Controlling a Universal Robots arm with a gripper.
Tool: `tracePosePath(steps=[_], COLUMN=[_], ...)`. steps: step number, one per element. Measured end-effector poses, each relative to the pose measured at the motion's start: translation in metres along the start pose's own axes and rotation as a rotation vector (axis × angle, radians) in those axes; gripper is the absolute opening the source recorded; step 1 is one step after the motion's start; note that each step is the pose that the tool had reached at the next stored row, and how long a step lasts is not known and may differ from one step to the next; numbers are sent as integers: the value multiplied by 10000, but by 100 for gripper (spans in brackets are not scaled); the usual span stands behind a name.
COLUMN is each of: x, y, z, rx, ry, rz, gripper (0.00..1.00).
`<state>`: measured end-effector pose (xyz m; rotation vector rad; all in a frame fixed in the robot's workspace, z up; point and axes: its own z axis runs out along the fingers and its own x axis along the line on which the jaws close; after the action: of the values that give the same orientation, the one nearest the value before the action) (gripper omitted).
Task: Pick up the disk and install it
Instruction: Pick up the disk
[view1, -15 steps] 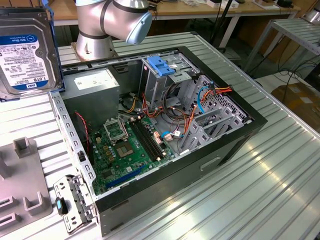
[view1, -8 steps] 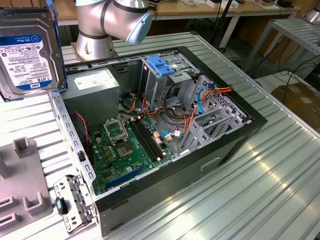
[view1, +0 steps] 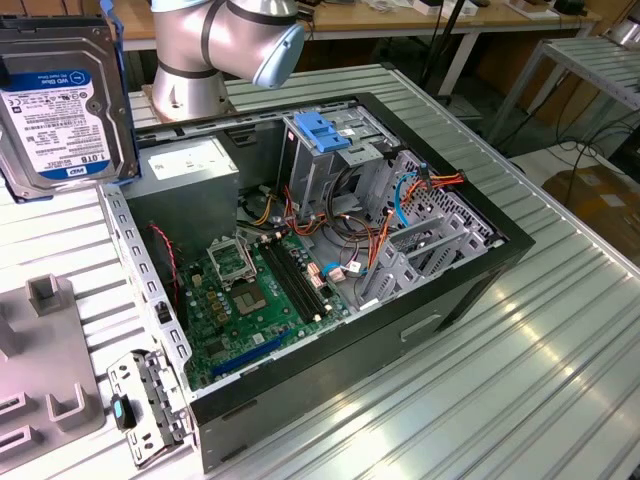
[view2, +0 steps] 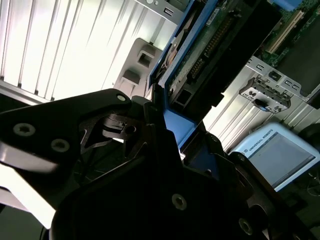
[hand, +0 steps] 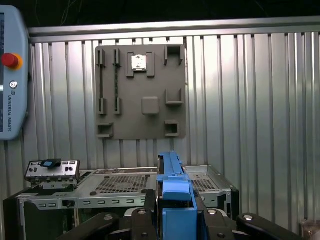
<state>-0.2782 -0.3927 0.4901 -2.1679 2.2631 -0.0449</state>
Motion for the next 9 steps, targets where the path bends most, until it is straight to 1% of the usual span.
tracePosePath(steps=[9], x=[13], y=[-73], z=[2], rx=[1], ry=[-1], rz=[1], gripper=[37])
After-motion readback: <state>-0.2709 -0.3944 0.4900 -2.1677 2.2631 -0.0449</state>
